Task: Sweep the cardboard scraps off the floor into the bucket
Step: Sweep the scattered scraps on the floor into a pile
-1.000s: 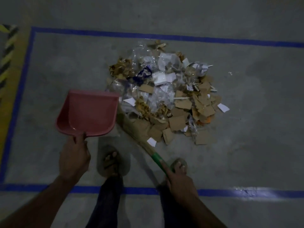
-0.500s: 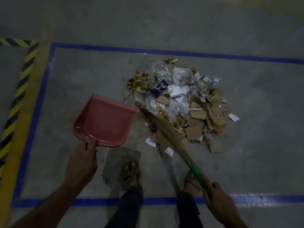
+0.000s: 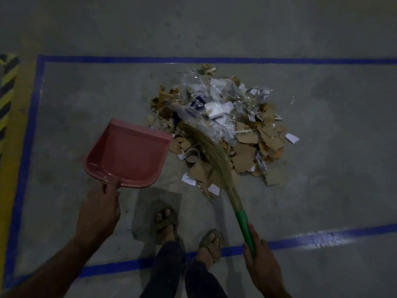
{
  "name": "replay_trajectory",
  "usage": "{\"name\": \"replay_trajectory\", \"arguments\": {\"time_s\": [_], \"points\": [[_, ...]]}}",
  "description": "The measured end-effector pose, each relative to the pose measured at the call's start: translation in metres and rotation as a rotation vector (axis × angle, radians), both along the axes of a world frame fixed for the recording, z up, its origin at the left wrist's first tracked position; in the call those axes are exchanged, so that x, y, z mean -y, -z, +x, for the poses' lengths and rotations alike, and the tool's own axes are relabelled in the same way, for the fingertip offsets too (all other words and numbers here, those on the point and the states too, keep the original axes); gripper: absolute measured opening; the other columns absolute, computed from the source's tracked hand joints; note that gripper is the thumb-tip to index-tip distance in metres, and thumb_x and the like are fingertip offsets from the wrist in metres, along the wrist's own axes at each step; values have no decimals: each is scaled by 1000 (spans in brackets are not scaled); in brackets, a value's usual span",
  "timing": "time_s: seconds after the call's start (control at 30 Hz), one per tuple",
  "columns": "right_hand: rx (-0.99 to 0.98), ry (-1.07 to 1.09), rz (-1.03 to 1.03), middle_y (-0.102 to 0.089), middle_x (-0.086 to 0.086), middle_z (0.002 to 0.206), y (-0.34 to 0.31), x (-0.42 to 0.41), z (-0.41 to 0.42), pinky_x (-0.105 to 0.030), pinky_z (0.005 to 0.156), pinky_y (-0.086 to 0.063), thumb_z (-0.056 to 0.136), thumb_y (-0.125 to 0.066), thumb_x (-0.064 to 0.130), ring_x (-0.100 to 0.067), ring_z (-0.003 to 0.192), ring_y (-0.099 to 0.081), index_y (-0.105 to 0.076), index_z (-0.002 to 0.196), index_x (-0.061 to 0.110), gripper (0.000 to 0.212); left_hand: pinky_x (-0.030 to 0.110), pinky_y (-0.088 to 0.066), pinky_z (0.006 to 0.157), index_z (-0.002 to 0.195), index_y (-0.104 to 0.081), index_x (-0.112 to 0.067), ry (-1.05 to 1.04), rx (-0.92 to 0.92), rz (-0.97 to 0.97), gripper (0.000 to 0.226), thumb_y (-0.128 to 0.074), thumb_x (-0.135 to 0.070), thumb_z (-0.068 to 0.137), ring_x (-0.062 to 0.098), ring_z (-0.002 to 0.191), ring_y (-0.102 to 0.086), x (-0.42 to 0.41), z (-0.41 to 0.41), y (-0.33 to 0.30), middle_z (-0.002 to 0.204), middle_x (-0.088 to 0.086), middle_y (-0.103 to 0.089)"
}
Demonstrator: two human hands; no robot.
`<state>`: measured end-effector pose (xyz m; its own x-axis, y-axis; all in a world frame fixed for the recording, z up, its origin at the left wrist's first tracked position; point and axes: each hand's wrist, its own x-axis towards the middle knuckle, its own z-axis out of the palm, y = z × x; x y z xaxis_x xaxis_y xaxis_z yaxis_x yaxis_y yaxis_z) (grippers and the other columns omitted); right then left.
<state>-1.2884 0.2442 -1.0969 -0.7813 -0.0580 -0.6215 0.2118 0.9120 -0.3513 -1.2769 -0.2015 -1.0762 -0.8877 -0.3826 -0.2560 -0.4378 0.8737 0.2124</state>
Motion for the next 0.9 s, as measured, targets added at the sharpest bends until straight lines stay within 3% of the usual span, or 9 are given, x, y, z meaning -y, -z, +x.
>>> {"name": "replay_trajectory", "arguments": {"time_s": [0.1,0.17,0.27,0.4,0.5,0.6,0.67,0.77,0.9], "points": [[-20,93,-97,-55,6,105,-8,-2,8,-21,74,-47,78,-29,87,-7,82,-55,-7,141,56,74,41,-40,55,129,-50,-13,32,-20,4,39,-43,-22,92,37,70,-53,-16,-4,-5,90,17,-53],[-52,146,-167,-55,19,114,-12,-9,9,-10,82,-44,70,-29,95,2,91,-57,-13,141,61,81,40,-40,54,130,-51,-12,40,-55,20,39,-44,-20,92,31,68,-49,-26,-10,-9,87,12,-50],[-87,200,-239,-48,42,126,-16,-23,18,4,83,-37,81,-60,67,21,103,-53,-19,128,83,64,37,-34,54,131,-53,-9,85,-82,13,37,-53,-10,94,22,64,-39,-34,-21,-12,80,10,-49],[-134,240,-223,-53,36,119,-36,-29,17,4,80,-39,78,-58,65,28,96,-52,-23,121,86,59,35,-29,57,125,-55,-10,148,-41,-35,34,-47,-15,93,32,64,-51,-34,-36,-15,81,14,-55],[-170,137,-186,-58,21,121,-35,-26,15,0,78,-41,87,-42,68,11,94,-61,-24,141,67,56,36,-32,58,124,-56,-13,175,-5,-79,31,-50,-15,94,37,70,-56,-37,-46,-20,89,17,-57],[-183,0,-41,-58,2,108,-22,-21,11,-21,57,-50,98,-47,51,-15,72,-63,8,149,58,74,38,-36,58,123,-56,-13,193,41,-92,33,-65,-9,91,39,74,-57,-42,-52,-23,94,19,-57],[-168,3,52,-50,-1,106,-19,-12,1,-27,49,-45,100,-52,33,-16,65,-56,17,148,51,87,38,-35,58,122,-57,-13,214,61,-119,30,-62,-10,92,40,73,-58,-45,-55,-24,94,20,-57],[-146,50,121,-43,0,99,-26,0,-21,-32,49,-48,103,-43,38,-15,64,-51,10,155,39,74,37,-31,57,118,-57,-13,270,71,-162,28,-48,-17,92,39,70,-57,-52,-55,-22,89,20,-56],[-197,27,140,-48,-5,94,-18,14,-40,-30,42,-36,102,-47,31,-16,57,-43,8,155,39,76,40,-35,56,123,-58,-9,285,76,-162,29,-54,-10,94,40,68,-56,-60,-57,-14,88,20,-56]]}}
